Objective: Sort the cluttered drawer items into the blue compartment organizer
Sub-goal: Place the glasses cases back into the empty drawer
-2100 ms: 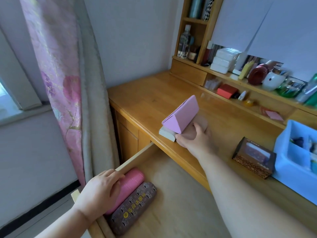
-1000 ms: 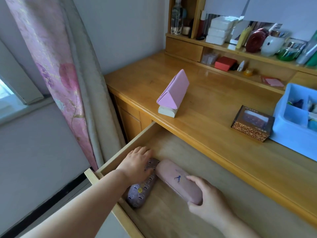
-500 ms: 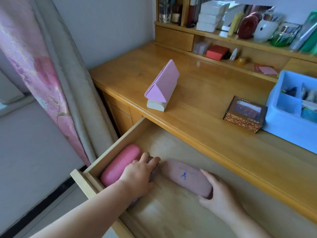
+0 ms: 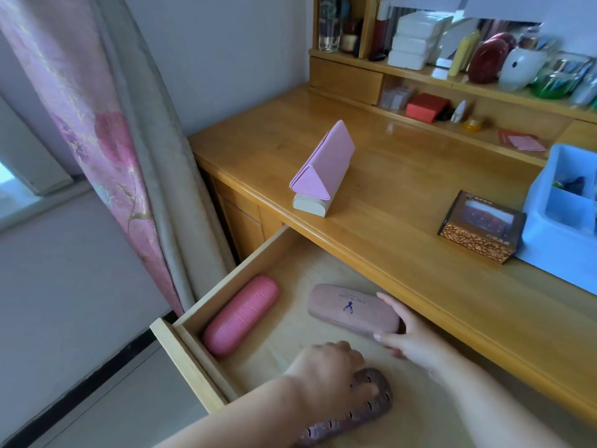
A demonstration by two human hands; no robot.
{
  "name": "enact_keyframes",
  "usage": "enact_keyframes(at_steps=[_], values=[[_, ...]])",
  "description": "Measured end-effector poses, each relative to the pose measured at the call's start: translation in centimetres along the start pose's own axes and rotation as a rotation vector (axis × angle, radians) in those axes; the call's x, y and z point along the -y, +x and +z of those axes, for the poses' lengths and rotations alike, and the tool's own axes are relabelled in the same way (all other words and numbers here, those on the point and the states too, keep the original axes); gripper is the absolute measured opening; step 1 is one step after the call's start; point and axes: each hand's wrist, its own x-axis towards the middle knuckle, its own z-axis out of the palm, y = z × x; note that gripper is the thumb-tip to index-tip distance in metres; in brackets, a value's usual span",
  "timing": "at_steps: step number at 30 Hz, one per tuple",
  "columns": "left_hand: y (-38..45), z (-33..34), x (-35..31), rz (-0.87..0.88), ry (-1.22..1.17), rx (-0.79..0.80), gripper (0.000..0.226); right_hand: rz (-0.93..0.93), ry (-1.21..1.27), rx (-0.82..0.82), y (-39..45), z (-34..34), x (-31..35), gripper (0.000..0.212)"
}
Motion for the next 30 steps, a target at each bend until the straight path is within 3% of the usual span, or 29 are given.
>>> enact_keyframes(at_steps=[2, 4, 8, 12, 15, 18, 20, 22, 24, 30], values=[[-0.3, -1.7, 3.6, -0.164, 0.021, -0.241, 0.040, 0.045, 0.153, -0.007, 1.1, 0.8, 0.5, 0.064], [-0.6, -3.3, 7.7, -0.344, 0.113, -0.355, 0.039, 0.069, 0.288, -0.054, 2.2, 1.6, 0.8, 0.056], [0.0, -3.3, 11.3, -0.593, 0.186, -0.232, 0.069, 0.083, 0.367, -0.182, 3.8, 2.8, 0.6, 0.043], [0.8, -2.4, 11.3, -0.644, 0.202, -0.132, 0.055, 0.117, 0.563, -0.274, 4.2, 2.7, 0.0, 0.023], [0.2, -2.4, 11.9, -0.576, 0.119, -0.122, 0.069, 0.118, 0.619, -0.345, 4.1, 2.3, -0.4, 0.015], [-1.2, -4.1, 12.4, -0.392, -0.121, -0.465, 0.086, 0.103, 0.534, -0.332, 4.1, 2.5, -0.2, 0.013], [-1.8, -5.9, 12.6, -0.292, -0.383, -0.609, 0.079, 0.055, 0.436, -0.243, 4.4, 3.8, 0.6, 0.032], [-1.9, -7.2, 12.9, -0.274, -0.710, -0.603, 0.071, 0.019, 0.289, -0.163, 4.7, 6.4, 2.0, 0.042], [-1.9, -7.7, 13.4, -0.270, -0.868, -0.593, 0.067, -0.015, 0.181, -0.125, 5.3, 9.6, 3.3, 0.041], [-2.2, -6.8, 14.4, -0.260, -0.878, -0.595, 0.075, -0.056, 0.099, -0.236, 6.9, 15.9, 6.0, 0.022]])
